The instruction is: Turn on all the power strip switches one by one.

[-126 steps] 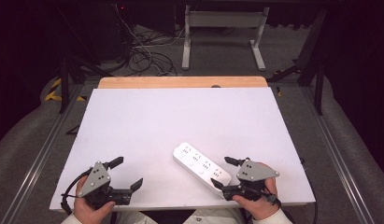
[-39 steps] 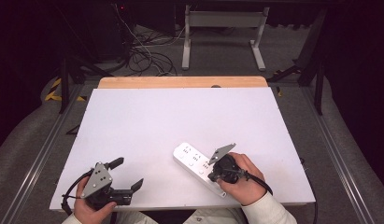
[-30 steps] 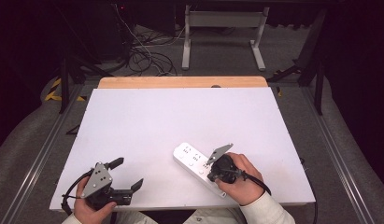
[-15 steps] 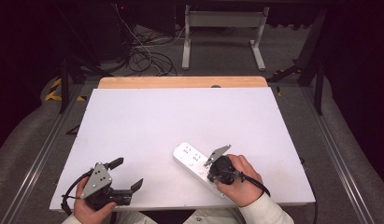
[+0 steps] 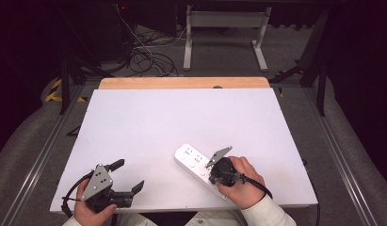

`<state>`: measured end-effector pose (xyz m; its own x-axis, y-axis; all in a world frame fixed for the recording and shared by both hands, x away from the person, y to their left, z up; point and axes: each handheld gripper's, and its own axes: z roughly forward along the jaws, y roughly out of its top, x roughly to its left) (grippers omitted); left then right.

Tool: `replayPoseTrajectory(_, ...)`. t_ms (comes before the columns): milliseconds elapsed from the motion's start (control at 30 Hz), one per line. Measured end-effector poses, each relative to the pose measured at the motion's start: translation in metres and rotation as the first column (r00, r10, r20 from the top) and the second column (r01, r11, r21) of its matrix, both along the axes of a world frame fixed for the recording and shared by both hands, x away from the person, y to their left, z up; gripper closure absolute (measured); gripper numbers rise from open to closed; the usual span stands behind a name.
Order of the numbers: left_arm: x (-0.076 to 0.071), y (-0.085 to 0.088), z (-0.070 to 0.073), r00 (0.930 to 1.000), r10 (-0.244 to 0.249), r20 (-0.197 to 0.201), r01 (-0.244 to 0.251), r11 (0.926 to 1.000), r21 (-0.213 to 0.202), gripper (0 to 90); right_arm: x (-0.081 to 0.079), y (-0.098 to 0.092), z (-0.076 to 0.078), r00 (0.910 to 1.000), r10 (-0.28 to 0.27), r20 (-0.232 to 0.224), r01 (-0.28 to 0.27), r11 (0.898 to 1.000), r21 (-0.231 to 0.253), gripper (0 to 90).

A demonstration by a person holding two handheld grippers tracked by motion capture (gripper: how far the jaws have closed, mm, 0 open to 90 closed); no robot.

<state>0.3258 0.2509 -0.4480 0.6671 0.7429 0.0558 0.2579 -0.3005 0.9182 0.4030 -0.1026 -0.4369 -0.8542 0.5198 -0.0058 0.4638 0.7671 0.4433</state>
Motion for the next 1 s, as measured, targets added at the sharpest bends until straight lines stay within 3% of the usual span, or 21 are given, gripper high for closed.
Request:
replayPoseTrajectory(100, 0.0, 0.0, 0.0, 1.0, 0.001, -0.003, -0.001, 1.0, -0.001, 7.9, -0.001, 0.001, -0.001, 1.0, 0.0, 0.008, 0.0, 1.0, -0.014, 90.0)
replayPoseTrajectory(300, 0.0, 0.0, 0.0, 1.0, 0.0, -0.003, 0.0, 1.0, -0.002, 7.8, 0.001, 0.0, 0.0, 0.9999, -0.007, -0.007, 0.007, 1.0, 0.009, 90.0)
replayPoseTrajectory(367, 0.0, 0.0, 0.0, 1.0, 0.0, -0.002, 0.0, 1.0, -0.004, 7.9, 0.0, -0.004, 0.002, 0.9998, 0.001, 0.018, -0.001, 1.0, 0.011, 90.0)
replayPoseTrajectory(533, 0.001, 0.001, 0.0, 1.0, 0.002, -0.003, -0.002, 1.0, -0.002, 7.9, -0.005, -0.009, 0.017, 0.9944, 0.001, 0.105, -0.015, 0.991, 0.134, 90.0)
replayPoseTrajectory(633, 0.001, 0.001, 0.0, 1.0, 0.001, -0.003, -0.001, 1.0, -0.004, 7.9, -0.005, -0.012, 0.022, 0.9923, -0.002, 0.123, -0.019, 0.985, 0.169, 90.0)
replayPoseTrajectory(1000, 0.001, 0.001, 0.0, 1.0, 0.001, -0.004, -0.001, 1.0, -0.004, 7.9, -0.003, -0.008, 0.02, 0.9928, 0.003, 0.119, -0.024, 0.985, 0.171, 90.0)
